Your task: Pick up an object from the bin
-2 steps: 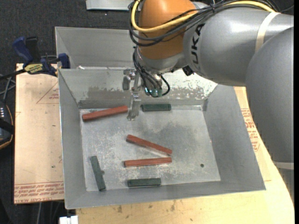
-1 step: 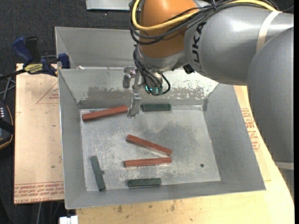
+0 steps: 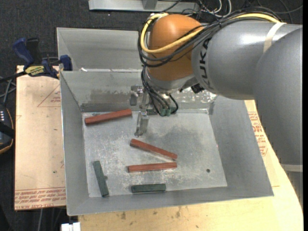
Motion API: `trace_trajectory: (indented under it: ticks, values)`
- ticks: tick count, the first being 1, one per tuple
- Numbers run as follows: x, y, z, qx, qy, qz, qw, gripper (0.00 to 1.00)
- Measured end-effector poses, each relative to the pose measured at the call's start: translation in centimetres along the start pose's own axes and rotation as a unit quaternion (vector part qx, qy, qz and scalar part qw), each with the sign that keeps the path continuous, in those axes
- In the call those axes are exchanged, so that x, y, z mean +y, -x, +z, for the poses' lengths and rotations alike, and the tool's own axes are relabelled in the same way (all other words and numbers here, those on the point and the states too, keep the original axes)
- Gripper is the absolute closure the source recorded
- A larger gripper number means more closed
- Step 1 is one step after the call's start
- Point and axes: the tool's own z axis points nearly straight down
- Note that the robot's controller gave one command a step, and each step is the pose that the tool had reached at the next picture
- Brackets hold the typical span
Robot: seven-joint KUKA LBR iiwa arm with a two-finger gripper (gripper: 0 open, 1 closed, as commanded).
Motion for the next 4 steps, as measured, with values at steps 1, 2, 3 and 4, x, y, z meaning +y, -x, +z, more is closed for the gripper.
trace_trajectory:
  ticks: [1, 2, 3, 4]
  values:
    - [-0.9, -0.4, 6.0, 0.0014, -0.001, -0.029, 0.9996, 0.0]
    - [-2.8, -0.2, 9.1, 0.0068, -0.001, -0.012, 0.9999, 0.0]
    - [-4.7, -4.2, 8.7, 0.0031, -0.001, -0.001, 1.0, 0.0]
    - [-5.5, -7.0, 10.6, -0.0012, 0.0, -0.088, 0.9962, 1.0]
